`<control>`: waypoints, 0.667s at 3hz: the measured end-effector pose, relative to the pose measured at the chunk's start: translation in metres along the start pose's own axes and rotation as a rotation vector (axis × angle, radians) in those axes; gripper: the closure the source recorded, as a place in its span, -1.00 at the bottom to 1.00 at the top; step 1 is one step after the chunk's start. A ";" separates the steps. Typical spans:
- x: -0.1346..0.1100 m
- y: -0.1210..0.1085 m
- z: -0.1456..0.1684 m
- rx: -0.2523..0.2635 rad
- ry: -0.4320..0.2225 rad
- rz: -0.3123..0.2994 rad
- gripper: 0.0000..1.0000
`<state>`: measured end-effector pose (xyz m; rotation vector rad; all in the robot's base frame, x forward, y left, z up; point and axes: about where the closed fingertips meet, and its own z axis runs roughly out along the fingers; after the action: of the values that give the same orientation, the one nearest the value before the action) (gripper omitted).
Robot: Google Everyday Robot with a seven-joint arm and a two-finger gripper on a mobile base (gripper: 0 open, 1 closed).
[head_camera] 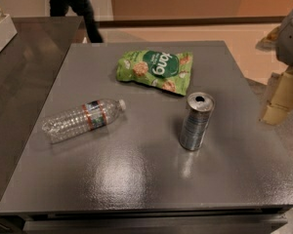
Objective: Pick green rice chip bag
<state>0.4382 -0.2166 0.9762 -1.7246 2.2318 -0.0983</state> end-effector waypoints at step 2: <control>-0.010 -0.021 0.006 0.004 -0.040 0.011 -1.00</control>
Offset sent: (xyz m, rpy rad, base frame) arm 0.0572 0.0084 -0.0016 0.0986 -0.0099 -0.0034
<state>0.4618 -0.2123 0.9773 -1.6975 2.2104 -0.0643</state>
